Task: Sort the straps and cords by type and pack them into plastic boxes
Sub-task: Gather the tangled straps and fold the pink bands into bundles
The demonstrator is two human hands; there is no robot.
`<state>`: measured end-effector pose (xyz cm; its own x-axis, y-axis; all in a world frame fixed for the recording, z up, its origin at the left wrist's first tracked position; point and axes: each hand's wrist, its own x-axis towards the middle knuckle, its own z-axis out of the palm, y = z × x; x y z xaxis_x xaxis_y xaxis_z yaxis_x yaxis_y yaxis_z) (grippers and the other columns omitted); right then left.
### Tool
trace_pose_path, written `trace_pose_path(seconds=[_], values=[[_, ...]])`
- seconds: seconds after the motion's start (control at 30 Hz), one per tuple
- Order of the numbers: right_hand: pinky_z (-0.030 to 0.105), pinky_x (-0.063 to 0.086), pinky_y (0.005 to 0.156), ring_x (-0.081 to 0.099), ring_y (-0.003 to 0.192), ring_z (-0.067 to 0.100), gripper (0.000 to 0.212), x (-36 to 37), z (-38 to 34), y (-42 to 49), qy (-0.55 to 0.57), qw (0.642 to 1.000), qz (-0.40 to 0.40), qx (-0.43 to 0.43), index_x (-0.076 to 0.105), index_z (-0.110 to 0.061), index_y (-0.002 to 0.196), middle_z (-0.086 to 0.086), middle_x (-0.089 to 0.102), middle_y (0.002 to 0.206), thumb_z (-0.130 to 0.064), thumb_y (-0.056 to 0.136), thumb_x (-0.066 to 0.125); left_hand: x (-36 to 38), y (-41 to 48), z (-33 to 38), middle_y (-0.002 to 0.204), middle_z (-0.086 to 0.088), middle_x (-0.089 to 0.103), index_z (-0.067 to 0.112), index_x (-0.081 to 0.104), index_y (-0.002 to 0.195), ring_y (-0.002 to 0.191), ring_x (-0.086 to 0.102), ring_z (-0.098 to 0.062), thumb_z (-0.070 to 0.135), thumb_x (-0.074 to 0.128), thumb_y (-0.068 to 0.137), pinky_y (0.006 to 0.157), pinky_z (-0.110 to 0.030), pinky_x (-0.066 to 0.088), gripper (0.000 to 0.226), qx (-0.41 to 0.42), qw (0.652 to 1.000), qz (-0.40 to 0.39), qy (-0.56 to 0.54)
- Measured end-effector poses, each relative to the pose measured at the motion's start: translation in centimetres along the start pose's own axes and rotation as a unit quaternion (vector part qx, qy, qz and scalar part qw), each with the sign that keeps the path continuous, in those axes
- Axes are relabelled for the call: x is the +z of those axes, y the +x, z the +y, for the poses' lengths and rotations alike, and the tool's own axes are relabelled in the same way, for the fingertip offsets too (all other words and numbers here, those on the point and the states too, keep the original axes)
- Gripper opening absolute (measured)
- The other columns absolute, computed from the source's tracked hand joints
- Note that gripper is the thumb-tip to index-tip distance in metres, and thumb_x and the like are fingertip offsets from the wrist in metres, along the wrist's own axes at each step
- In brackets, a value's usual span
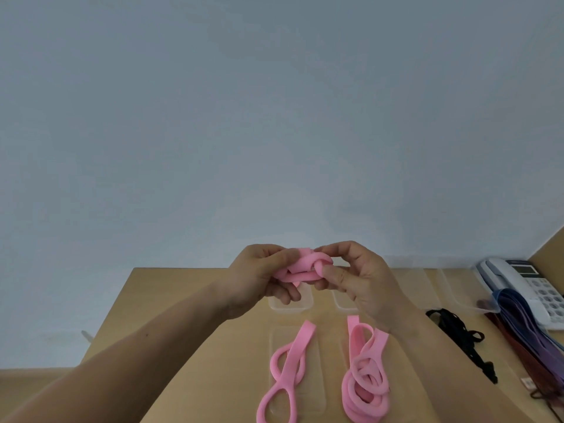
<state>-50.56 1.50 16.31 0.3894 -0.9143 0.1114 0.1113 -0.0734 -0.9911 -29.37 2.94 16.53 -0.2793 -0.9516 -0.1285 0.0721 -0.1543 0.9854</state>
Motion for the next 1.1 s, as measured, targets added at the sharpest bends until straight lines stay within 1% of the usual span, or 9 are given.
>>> trace_pose_path(seconds=[0.2,0.3,0.43,0.53,0.67,0.77,0.87,0.97,1.1], values=[[0.026,0.056,0.068,0.072,0.068,0.023,0.024,1.2,1.1,0.7,-0.040,0.999,0.031,-0.020,0.065,-0.017,0.099,0.004,0.074,0.090,-0.025,0.078,0.074,-0.8,-0.1,-0.5,0.082,-0.020,0.067,-0.007,0.067,0.104,0.061,0.064,-0.024,0.029,0.058,0.098,0.052,-0.026,0.051,0.037,0.007,1.000,0.021,-0.002],[0.018,0.051,0.069,0.070,0.073,0.009,0.019,1.3,1.8,0.8,-0.153,0.988,0.024,-0.021,0.064,-0.032,0.100,-0.007,0.074,0.089,-0.033,0.085,0.074,-1.4,-0.2,-0.7,0.080,-0.018,0.068,-0.008,0.066,0.106,0.060,0.063,-0.024,0.029,0.058,0.098,0.052,-0.027,0.051,0.039,-0.004,1.000,0.023,-0.001],[0.014,0.046,0.078,0.058,0.101,0.001,0.047,1.9,2.4,1.0,-0.392,0.913,-0.011,-0.117,0.055,-0.037,0.116,-0.025,0.055,0.112,-0.039,0.074,0.076,-2.3,-0.3,-1.0,0.068,-0.009,0.067,-0.010,0.064,0.104,0.054,0.060,-0.020,0.027,0.057,0.099,0.049,-0.025,0.049,0.037,-0.051,0.998,0.004,-0.026],[0.011,0.044,0.075,0.051,0.090,-0.009,0.052,2.8,3.2,1.2,-0.494,0.852,-0.038,-0.169,0.057,-0.030,0.122,-0.027,0.049,0.110,-0.035,0.074,0.076,-3.0,-0.4,-1.3,0.064,-0.007,0.066,-0.004,0.065,0.100,0.052,0.057,-0.019,0.026,0.053,0.101,0.048,-0.024,0.046,0.032,-0.087,0.996,-0.020,-0.023],[0.014,0.046,0.069,0.050,0.078,-0.004,0.034,3.8,4.5,1.8,-0.552,0.796,0.000,-0.249,0.066,-0.018,0.105,-0.010,0.062,0.098,-0.026,0.074,0.078,-4.0,-0.3,-2.5,0.076,-0.010,0.062,-0.002,0.063,0.101,0.055,0.057,-0.022,0.026,0.045,0.102,0.048,-0.026,0.044,0.033,-0.117,0.993,-0.025,-0.010],[0.029,0.054,0.062,0.063,0.073,0.015,0.031,3.8,5.9,2.3,-0.587,0.772,0.018,-0.246,0.072,-0.014,0.095,-0.005,0.068,0.084,-0.025,0.069,0.084,-5.1,0.1,-4.1,0.094,-0.012,0.060,0.006,0.057,0.104,0.063,0.064,-0.027,0.034,0.048,0.101,0.053,-0.030,0.048,0.029,-0.113,0.992,0.002,0.058],[0.034,0.054,0.062,0.063,0.072,0.019,0.028,3.0,7.5,2.6,-0.607,0.765,0.021,-0.216,0.074,-0.015,0.092,-0.005,0.069,0.080,-0.025,0.068,0.084,-6.2,0.9,-6.3,0.104,-0.007,0.064,0.017,0.057,0.115,0.072,0.068,-0.016,0.033,0.057,0.097,0.060,-0.029,0.052,0.024,-0.064,0.984,0.018,0.166],[0.032,0.054,0.067,0.064,0.078,0.018,0.027,2.2,9.1,2.8,-0.615,0.768,0.017,-0.179,0.074,-0.017,0.094,-0.006,0.071,0.083,-0.029,0.070,0.081,-6.4,2.1,-8.7,0.103,0.002,0.067,0.020,0.060,0.121,0.074,0.065,-0.006,0.035,0.060,0.095,0.067,-0.026,0.055,0.030,-0.003,0.947,0.021,0.321],[0.033,0.053,0.075,0.063,0.086,0.019,0.027,0.2,11.3,4.3,-0.632,0.764,-0.018,-0.129,0.074,-0.017,0.098,-0.007,0.071,0.087,-0.032,0.076,0.073,-6.4,4.8,-11.0,0.114,0.001,0.069,0.020,0.062,0.129,0.095,0.061,-0.012,0.032,0.063,0.091,0.088,-0.029,0.050,0.040,0.032,0.894,0.023,0.445]])
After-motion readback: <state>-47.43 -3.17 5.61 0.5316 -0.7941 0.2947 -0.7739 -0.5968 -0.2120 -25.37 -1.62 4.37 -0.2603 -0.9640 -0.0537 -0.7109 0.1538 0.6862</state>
